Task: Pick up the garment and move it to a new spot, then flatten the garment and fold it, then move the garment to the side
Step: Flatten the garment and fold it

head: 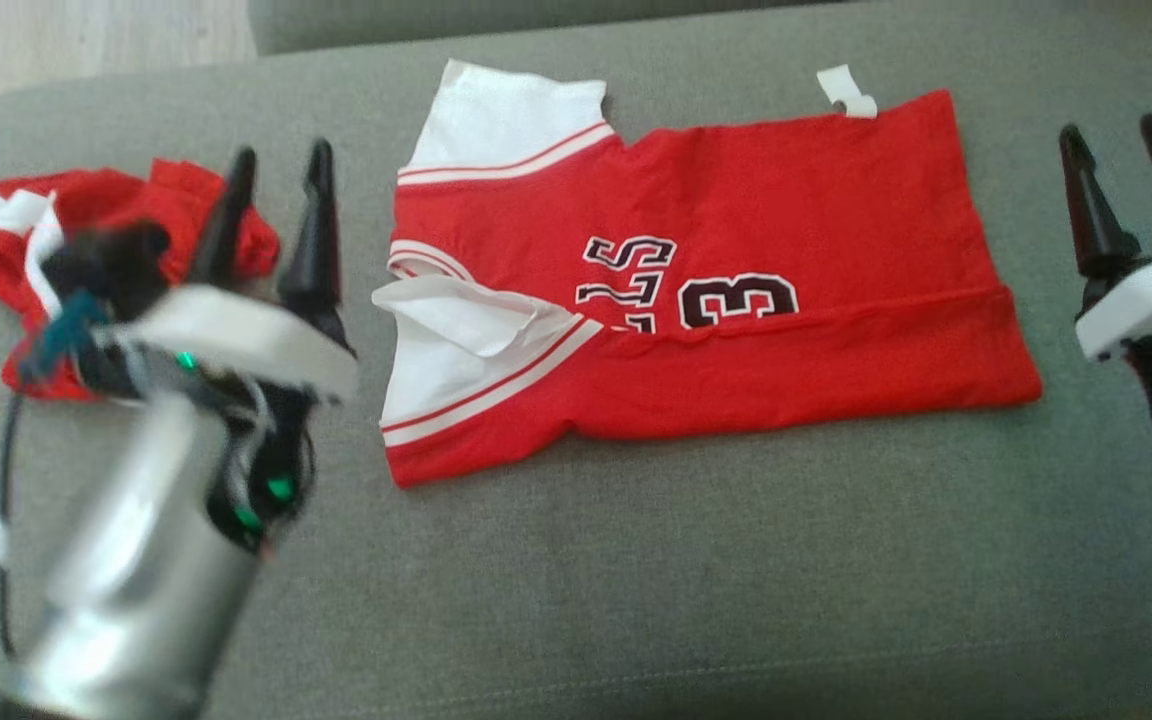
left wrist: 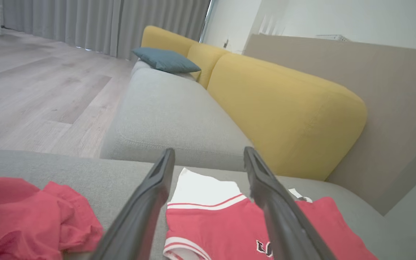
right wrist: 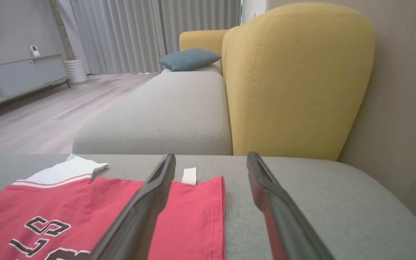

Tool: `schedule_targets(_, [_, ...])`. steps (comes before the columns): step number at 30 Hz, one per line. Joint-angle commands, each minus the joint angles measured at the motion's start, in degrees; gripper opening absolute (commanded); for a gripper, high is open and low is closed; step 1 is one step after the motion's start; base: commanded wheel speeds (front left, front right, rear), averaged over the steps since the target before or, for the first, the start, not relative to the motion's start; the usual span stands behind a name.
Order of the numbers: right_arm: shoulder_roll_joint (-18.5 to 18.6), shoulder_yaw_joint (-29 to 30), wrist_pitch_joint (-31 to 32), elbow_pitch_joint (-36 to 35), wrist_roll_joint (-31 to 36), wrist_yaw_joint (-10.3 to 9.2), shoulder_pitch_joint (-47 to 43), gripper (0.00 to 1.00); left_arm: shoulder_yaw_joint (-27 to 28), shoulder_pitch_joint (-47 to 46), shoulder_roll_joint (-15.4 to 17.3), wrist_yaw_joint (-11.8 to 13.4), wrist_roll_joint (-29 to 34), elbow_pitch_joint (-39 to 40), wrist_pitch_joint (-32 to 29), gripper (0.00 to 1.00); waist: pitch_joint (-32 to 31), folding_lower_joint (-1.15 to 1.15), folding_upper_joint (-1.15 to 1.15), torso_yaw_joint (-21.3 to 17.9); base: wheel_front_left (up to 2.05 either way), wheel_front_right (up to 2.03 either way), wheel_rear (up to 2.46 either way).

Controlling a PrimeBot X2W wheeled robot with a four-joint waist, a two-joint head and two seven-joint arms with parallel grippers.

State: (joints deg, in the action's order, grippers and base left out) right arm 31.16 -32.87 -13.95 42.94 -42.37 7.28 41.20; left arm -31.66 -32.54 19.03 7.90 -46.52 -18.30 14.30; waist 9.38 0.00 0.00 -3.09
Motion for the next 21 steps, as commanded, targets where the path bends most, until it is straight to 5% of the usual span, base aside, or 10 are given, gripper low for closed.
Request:
schedule_targets(1, [-0.35, 3.42, -0.95, -2.29, 3.32, 0.21, -1.99, 1.0, 5.02, 1.46, -0.54, 0.39, 3.11, 4.18, 0.67, 1.0, -1.44, 0.0, 0.0, 0.06, 0.0, 0.0, 0.0])
schedule_targets(9, [-10.32, 23.85, -1.03, -17.29, 21.48, 0.21, -18.3, 1.0, 14.39, 16.72, -11.0, -1.11, 15.87, 11.99, 0.69, 1.0, -4.77, 0.0, 0.0, -0.17, 0.0, 0.0, 0.0])
schedule_targets(15, [-16.96, 30.54, -1.04, -24.46, 28.82, 0.21, -27.69, 1.0, 17.43, 23.45, -14.87, -4.02, 22.82, 11.27, 0.69, 1.0, -5.77, 0.0, 0.0, -0.49, 0.0, 0.0, 0.0])
schedule_targets(21, [-19.71, 32.06, -0.07, -28.31, 32.31, 0.21, -31.3, 1.0, 19.26, 24.14, -16.04, -5.77, 25.27, 9.15, 0.69, 1.0, -5.06, 0.0, 0.0, -0.9, 0.0, 0.0, 0.0])
